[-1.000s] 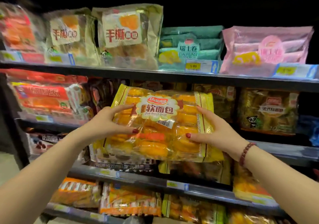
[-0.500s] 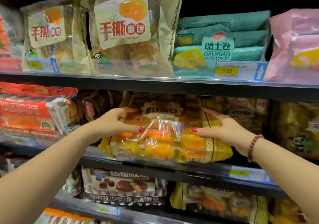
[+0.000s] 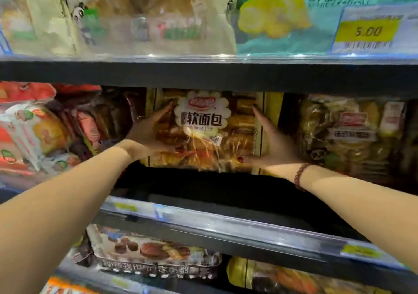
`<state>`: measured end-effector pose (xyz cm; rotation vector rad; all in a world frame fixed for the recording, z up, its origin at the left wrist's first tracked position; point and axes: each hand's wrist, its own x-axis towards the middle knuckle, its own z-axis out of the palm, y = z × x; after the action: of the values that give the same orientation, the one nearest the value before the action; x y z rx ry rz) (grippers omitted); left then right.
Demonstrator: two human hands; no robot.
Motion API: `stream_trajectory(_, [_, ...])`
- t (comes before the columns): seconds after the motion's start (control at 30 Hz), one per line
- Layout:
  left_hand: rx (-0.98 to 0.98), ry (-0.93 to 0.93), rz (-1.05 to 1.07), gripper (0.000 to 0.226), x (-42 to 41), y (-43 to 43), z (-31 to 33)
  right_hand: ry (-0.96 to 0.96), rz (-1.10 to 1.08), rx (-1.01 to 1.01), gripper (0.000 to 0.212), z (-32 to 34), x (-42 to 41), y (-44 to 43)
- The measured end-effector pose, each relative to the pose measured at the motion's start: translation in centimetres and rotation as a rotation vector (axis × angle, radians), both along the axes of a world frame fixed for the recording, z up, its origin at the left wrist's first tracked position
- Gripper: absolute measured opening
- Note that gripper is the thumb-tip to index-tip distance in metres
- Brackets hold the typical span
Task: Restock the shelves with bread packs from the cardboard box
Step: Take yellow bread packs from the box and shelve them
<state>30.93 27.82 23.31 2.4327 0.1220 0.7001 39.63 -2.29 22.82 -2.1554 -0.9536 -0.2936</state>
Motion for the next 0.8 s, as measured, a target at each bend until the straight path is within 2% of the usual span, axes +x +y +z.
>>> stream_trajectory(0.17, [0.085,-0.041,0.079,0.121,1.3,-0.8,-1.3,-0.145,-0.059,-0.011,0.118,-1.6,1.6,1.8])
stream_trajectory(0.3, [0.099,-0.033,0.085,0.117,2.2,-0.3,-2.2,-0.208,-0.191,-0.144,0.116,-2.9,2.1,1.8])
stream_trajectory(0.37, [0.235,-0.026,0.193,0.113,2.1,0.0,-2.6,-0.321,-0.364,-0.229,0.117,-2.9,1.7,1.7])
stream_trajectory(0.43, [0.468,-0.112,0.274,0.106,1.5,-0.2,-3.0,-0.521,-0.479,-0.222,0.122,-2.7,1.1,1.7])
stream_trajectory(0.5, [0.677,-0.207,0.229,0.101,1.2,-0.8,-2.7,-0.726,-0.402,-0.266,0.122,-2.5,0.9,1.7])
stream_trajectory(0.57, [0.805,-0.208,0.147,0.101,1.5,-1.6,-2.4,-0.845,-0.294,-0.381,0.119,-2.6,1.3,2.0])
stream_trajectory(0.67, [0.88,-0.128,0.083,0.106,2.8,-2.5,-2.8,-0.842,-0.277,-0.474,0.114,-3.0,1.9,2.5])
stream_trajectory(0.8, [0.861,-0.137,0.09,0.103,3.2,-2.6,-3.0,-0.811,-0.27,-0.554,0.11,-3.1,2.6,2.6])
